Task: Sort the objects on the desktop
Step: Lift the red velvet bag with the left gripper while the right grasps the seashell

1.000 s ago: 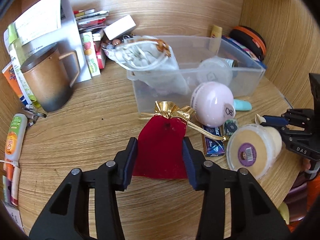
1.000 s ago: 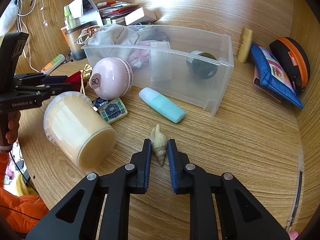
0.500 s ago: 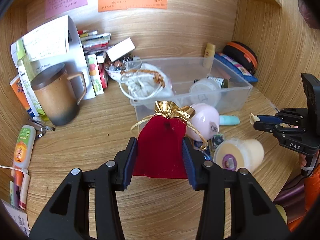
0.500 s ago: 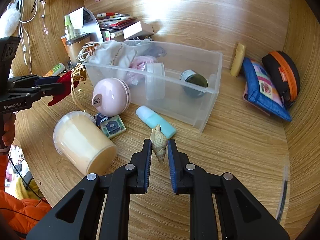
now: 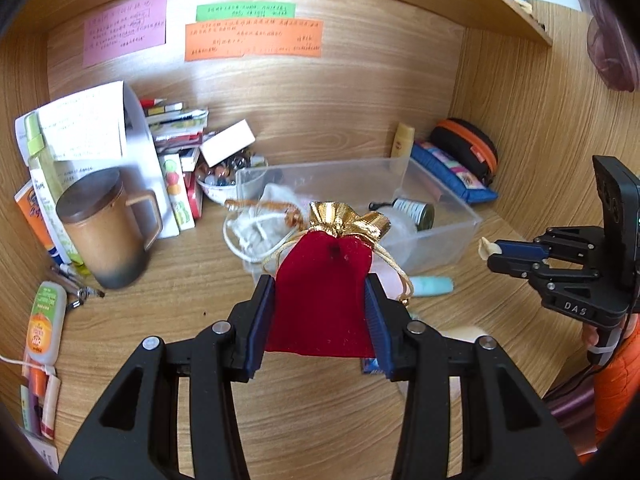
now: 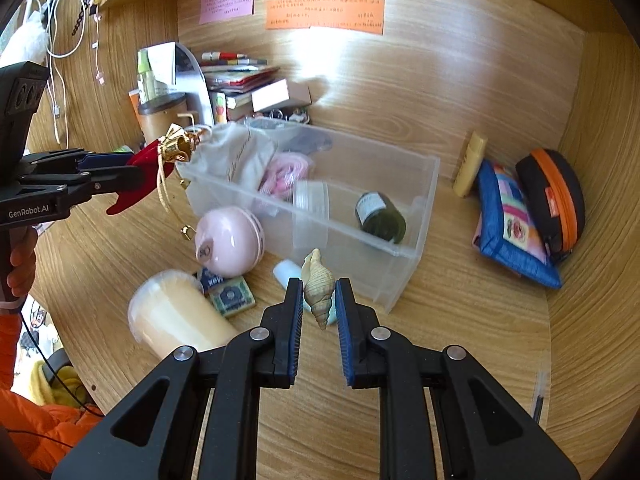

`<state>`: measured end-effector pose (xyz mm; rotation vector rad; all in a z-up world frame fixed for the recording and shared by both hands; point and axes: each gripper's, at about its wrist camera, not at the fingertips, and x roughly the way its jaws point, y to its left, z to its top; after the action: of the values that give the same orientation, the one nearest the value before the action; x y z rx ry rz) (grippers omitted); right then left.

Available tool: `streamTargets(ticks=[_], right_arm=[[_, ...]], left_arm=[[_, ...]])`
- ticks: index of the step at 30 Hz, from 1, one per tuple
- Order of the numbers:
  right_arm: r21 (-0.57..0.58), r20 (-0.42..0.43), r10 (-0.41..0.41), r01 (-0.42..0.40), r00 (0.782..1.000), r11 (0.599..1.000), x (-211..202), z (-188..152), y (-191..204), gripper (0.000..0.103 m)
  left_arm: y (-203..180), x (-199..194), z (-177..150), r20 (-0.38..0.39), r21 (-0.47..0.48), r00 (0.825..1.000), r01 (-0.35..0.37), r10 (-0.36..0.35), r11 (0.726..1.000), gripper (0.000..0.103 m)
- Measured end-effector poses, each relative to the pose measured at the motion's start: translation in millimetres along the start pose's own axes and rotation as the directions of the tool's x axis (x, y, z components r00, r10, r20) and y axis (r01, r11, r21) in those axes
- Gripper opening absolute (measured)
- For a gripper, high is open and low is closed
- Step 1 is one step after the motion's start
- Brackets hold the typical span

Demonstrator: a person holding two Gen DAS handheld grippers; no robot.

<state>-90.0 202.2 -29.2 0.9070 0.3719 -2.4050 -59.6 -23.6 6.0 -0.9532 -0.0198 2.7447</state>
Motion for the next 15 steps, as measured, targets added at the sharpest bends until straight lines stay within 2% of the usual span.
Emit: streamTargets(ticks=[15], right_arm=[[-0.039,0.038,-0.001,0.002,0.999,0.999,5.1,34.6,0.3,0.015]], left_arm=[[2.0,8.3,32.6,0.046,-0.017,0.998,0.046,-0.045,0.999,0.044]])
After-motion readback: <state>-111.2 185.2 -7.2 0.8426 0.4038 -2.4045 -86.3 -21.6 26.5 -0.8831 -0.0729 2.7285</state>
